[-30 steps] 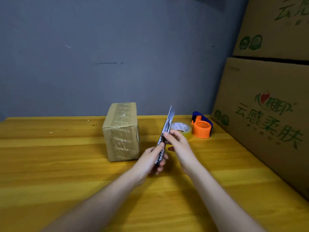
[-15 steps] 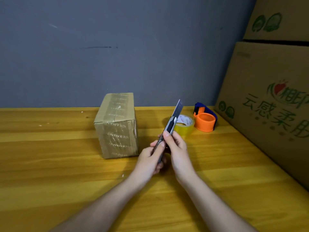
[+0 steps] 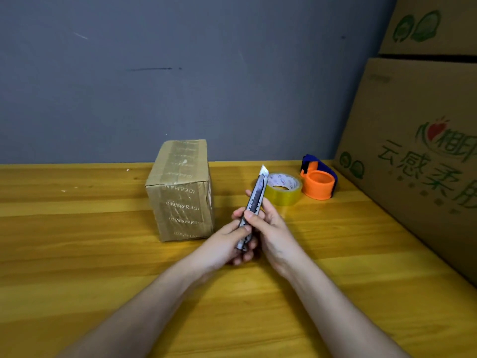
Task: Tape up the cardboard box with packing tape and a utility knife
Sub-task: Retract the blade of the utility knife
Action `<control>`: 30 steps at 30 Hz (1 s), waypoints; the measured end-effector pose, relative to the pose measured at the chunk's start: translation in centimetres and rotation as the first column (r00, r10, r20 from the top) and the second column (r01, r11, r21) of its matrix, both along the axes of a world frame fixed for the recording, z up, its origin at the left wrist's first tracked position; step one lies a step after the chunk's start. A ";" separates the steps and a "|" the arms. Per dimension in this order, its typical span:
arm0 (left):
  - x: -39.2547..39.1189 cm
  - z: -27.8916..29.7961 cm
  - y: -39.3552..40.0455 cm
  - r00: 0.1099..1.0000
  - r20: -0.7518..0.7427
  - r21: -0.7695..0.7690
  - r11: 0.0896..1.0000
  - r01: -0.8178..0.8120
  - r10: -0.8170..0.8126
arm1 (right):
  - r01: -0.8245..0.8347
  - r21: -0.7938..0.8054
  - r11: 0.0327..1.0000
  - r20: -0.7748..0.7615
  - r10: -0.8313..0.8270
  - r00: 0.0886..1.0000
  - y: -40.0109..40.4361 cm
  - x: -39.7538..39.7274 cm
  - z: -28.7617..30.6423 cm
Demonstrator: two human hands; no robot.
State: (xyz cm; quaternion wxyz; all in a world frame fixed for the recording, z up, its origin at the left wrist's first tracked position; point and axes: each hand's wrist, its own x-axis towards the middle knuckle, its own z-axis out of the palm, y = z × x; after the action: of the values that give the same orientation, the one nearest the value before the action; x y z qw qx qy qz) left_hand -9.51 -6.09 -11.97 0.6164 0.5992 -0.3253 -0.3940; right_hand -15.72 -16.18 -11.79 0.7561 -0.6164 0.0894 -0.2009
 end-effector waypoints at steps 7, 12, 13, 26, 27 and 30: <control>0.3 0.1 0.6 0.960 -0.270 -0.110 0.993 0.048 -0.076 | 0.002 -0.041 0.999 -0.040 -0.003 0.999 -0.1 -0.3 -0.1; 0.1 0.4 0.5 0.980 -0.195 0.032 0.998 0.045 -0.038 | 0.056 -0.051 0.997 -0.042 -0.059 0.997 0.1 -0.3 -0.2; 0.1 0.4 0.4 0.983 -0.183 0.049 0.998 0.036 -0.026 | 0.061 -0.038 0.997 -0.029 -0.062 0.998 0.1 -0.4 -0.1; 0.9 -0.4 0.5 0.974 -0.218 -0.014 0.998 0.057 -0.059 | -0.122 0.026 0.992 -0.050 0.123 0.991 -0.9 -0.3 -0.6; 1.0 -0.4 0.6 0.974 -0.216 -0.019 0.997 0.068 -0.071 | -0.137 0.023 0.990 -0.051 0.138 0.989 -1.0 -0.3 -0.6; 1.1 -0.5 0.7 0.973 -0.213 -0.027 0.996 0.088 -0.092 | -0.163 0.022 0.986 -0.044 0.164 0.986 -1.3 -0.2 -0.8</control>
State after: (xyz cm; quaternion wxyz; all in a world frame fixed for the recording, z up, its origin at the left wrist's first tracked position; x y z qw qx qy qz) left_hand -8.39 -5.37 -12.44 0.6345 0.5326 -0.2874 -0.4808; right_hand -15.93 -17.44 -12.64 0.7733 -0.6193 0.0576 -0.1235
